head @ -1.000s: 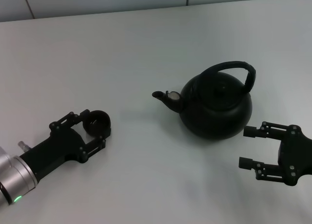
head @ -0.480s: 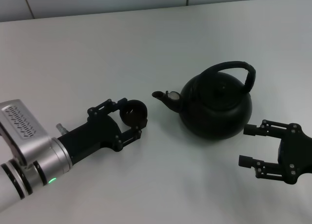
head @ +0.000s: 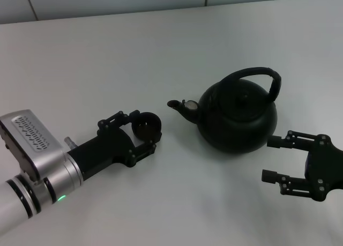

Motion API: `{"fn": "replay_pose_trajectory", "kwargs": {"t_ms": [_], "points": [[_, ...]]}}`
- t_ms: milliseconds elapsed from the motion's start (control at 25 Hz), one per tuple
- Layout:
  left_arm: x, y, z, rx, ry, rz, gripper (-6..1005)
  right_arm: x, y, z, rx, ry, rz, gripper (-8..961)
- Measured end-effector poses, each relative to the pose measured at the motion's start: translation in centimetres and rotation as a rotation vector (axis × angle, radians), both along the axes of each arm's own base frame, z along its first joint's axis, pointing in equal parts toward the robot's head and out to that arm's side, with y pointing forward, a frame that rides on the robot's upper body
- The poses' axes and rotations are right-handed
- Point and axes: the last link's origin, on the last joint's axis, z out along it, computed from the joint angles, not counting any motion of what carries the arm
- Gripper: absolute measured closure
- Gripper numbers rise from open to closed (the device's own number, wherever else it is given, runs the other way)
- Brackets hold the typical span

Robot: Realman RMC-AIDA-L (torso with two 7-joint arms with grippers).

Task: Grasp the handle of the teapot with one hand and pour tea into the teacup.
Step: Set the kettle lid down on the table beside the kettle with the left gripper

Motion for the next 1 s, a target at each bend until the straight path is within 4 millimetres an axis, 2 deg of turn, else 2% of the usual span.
{"fn": "replay_pose_trajectory", "kwargs": {"t_ms": [1000], "points": [[0.22,0.16,-0.86,0.014,0.017,0.042,304,-0.01,0.21,0.05,0.003,-0.005,0.002,243]]}}
